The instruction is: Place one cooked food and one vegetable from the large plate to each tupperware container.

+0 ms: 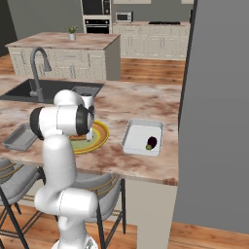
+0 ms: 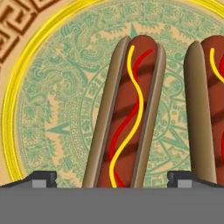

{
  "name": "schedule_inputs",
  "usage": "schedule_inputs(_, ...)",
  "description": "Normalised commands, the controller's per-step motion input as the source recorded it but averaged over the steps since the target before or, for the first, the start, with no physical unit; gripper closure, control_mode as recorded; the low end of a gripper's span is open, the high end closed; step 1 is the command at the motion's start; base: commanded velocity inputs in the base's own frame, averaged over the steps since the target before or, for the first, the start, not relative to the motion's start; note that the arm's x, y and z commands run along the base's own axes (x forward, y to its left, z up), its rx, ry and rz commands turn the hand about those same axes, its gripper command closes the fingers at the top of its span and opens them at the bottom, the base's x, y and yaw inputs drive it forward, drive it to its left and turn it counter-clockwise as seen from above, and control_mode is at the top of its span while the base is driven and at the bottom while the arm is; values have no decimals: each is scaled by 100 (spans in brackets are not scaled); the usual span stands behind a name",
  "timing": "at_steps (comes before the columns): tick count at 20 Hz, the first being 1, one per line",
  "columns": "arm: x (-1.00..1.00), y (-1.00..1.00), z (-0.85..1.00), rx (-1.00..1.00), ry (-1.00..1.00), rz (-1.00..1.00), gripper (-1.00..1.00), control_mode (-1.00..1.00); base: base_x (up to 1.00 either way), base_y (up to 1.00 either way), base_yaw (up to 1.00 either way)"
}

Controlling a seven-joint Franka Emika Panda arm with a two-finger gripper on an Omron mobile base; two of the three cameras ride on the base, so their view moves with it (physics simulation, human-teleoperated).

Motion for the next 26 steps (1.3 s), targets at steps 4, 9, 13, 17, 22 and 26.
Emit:
schedule_inputs(4, 0, 0, -10, 0, 0, 0, -100, -100, 0, 0, 0)
schedule_inputs(9, 0, 0, -6, 0, 0, 0, -100, -100, 0, 0, 0)
schedule_inputs(13, 0, 0, -10, 0, 0, 0, 100, -100, 0, 0, 0)
schedule_inputs(17, 0, 0, -8, 0, 0, 0, 100, -100, 0, 0, 0)
schedule_inputs(22, 0, 0, -3, 0, 0, 0, 100, -100, 0, 0, 0)
schedule_inputs(26, -14, -23, 17, 0, 0, -6, 100, -100, 0, 0, 0)
